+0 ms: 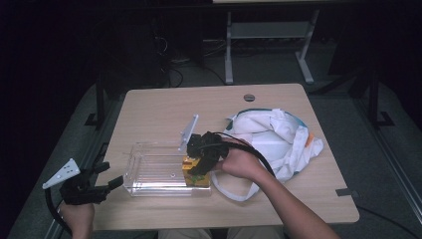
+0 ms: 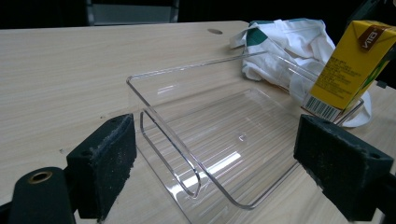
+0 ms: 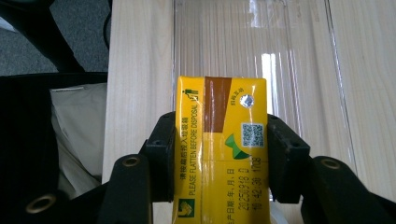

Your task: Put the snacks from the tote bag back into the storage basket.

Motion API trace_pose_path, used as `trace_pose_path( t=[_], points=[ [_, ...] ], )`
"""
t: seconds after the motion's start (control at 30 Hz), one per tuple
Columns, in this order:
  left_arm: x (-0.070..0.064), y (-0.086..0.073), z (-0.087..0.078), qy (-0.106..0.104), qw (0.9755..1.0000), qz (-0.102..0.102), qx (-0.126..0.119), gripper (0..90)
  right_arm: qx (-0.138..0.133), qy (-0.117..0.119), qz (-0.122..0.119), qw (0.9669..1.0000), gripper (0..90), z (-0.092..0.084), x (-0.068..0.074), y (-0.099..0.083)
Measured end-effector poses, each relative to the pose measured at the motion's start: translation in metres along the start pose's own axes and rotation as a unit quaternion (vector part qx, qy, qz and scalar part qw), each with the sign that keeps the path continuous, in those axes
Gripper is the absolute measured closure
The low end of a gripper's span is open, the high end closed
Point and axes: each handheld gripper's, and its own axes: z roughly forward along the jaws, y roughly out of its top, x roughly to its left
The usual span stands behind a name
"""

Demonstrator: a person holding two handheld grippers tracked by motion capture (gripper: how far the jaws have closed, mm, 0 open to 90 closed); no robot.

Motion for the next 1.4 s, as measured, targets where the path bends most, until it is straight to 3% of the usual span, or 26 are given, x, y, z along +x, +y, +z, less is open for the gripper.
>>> trace_pose_path(
  t=[1.4],
  points=[
    [0.0,0.0,0.0,0.0,1.0,0.0,0.001,12.8,0.018,0.018,0.01,0.9996,51.5,0.032,-0.005,-0.018]
  ],
)
